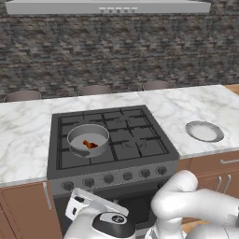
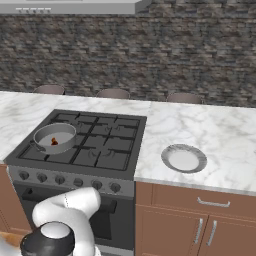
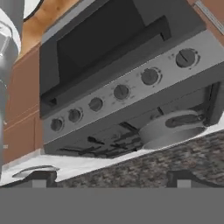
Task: Retrieve the frozen meat and place it in the pot on a burner. Then turn the burner on.
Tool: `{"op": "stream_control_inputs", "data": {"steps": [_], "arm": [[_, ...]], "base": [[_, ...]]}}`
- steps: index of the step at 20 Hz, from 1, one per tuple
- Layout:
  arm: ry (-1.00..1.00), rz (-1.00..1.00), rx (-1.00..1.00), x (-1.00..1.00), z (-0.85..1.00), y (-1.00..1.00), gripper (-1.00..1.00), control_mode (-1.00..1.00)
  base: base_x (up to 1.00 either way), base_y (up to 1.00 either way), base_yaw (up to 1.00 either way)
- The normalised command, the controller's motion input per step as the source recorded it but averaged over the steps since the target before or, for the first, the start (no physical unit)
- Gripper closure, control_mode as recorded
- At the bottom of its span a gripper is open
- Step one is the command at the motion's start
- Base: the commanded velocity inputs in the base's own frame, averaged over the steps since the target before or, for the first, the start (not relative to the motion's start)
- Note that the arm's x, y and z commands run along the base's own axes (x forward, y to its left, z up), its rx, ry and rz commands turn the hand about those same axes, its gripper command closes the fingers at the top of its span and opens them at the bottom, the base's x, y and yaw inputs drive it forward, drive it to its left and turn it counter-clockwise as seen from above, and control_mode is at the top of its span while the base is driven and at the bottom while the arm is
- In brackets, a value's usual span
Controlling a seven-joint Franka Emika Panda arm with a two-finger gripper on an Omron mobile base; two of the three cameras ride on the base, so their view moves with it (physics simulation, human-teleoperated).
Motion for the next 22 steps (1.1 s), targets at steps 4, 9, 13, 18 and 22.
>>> {"op": "stream_control_inputs", "data": {"steps": [4, 9, 13, 18, 22], "arm": [[-0.21, -0.35, 0.53, 0.00, -0.10, 0.14, -1.00, -1.00], [-0.08, -0.41, 0.73, 0.00, -0.12, 0.19, -1.00, -1.00], [-0.12, -0.41, 0.80, -0.01, 0.00, 0.11, -1.00, -1.00], [-0.26, -0.38, 0.86, -0.13, -0.01, 0.00, -1.00, -1.00], [-0.26, -0.42, 0.52, -0.34, -0.55, 0.16, -1.00, -1.00]], "base": [[0.00, 0.00, 0.00], [0.00, 0.00, 0.00], [0.00, 0.00, 0.00], [0.00, 0.00, 0.00], [0.00, 0.00, 0.00]]}}
